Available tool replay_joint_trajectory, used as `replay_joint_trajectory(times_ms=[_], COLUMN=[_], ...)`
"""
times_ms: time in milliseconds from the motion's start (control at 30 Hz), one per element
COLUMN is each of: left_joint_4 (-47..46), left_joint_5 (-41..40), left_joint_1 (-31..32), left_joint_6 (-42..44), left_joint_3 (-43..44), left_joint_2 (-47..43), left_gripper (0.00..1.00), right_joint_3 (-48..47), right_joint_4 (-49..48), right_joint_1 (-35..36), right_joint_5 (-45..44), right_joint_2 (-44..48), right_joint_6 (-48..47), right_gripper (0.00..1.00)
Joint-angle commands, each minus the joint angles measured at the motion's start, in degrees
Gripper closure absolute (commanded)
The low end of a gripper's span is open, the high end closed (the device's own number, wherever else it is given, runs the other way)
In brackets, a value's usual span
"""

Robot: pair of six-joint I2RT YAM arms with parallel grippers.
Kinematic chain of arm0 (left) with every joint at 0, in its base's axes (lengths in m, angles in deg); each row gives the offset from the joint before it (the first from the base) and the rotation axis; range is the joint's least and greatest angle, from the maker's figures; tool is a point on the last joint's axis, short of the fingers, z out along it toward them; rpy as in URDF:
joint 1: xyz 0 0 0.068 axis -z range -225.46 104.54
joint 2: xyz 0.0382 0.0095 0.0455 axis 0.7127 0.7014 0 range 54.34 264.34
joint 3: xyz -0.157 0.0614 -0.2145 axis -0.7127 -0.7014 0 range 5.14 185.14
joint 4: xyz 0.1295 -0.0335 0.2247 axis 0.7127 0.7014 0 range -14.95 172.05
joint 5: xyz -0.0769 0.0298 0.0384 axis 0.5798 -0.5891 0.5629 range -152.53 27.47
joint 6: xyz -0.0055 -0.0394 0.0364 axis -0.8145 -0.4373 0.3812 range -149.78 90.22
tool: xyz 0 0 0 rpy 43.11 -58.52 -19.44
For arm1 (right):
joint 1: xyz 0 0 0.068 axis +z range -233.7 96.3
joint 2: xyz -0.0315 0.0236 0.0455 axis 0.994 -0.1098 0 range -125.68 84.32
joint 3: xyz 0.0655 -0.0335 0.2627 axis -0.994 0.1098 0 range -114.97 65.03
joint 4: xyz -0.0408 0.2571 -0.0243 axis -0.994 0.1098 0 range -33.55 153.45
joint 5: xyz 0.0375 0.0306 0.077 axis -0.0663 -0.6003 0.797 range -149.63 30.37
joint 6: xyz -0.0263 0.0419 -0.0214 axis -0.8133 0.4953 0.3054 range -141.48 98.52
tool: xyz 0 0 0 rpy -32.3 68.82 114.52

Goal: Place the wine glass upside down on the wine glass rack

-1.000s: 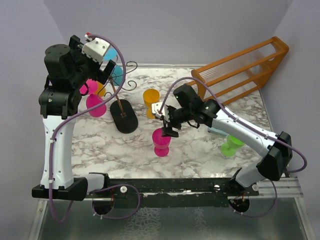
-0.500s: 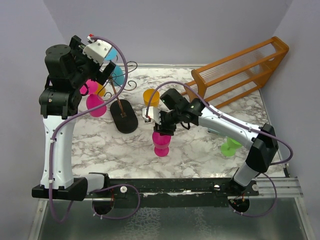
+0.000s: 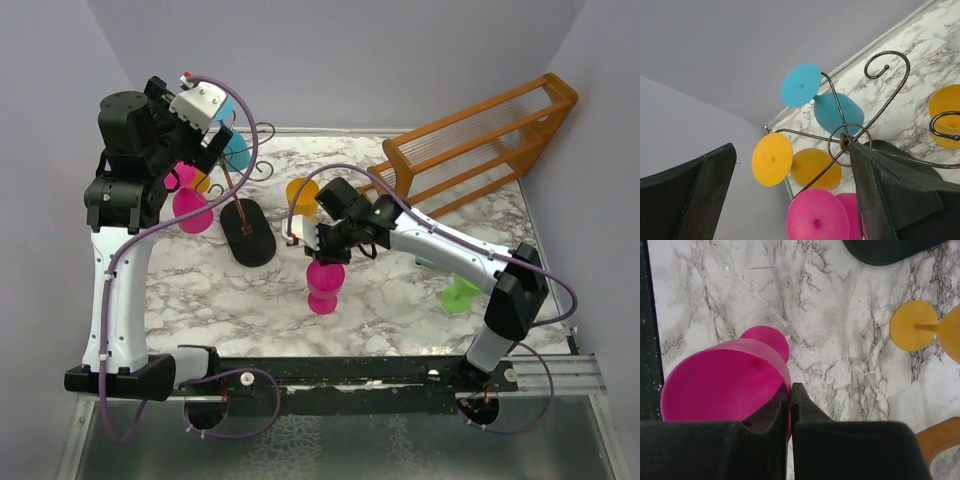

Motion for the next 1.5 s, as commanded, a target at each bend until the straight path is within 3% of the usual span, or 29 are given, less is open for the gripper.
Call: replay_joint_trajectory(times_ms=[0,267,533,733,1133,1467], left_joint_4=[-2.2,-1.4,0.6,-6.0,-21.0,-20.0], left_joint_5=[-0.4,7.6,22.1,24.9,32.8,32.9], left_joint_1=[-0.3,-0.3,-0.3,-0.3,-0.1,4.3], left_joint_6=[-1.0,-3.5,-6.9,-18.3,-46.5,-42.6], left_joint_3=[0.2,0.8,5.3,9.2,9.0,3.5], left_joint_2=[0.4,1.3,4.3,7.1,10.1,9.4], left_gripper=[0.01,0.01,0.01,0.01,0.01,0.03], right_joint_3=[-0.7,5.4,13.0,13.3,0.1,-9.2], right_joint_4=[-0.9,-8.1,-9.3,-13.3,-18.4,-20.3], right_joint_1=[0.4,-0.9,-13.7,-20.1,-21.4,-21.4], right_joint_5=[-3.3,-7.2,8.0,9.4,6.3,-0.4], right_joint_2=[1.2,13.5,31.7,41.5,35.4,30.3], right_joint_6=[0.5,-0.2,1.3,3.8,11.7,21.4], right_gripper=[0.99,0.99,0.99,0.99,0.99,0.99])
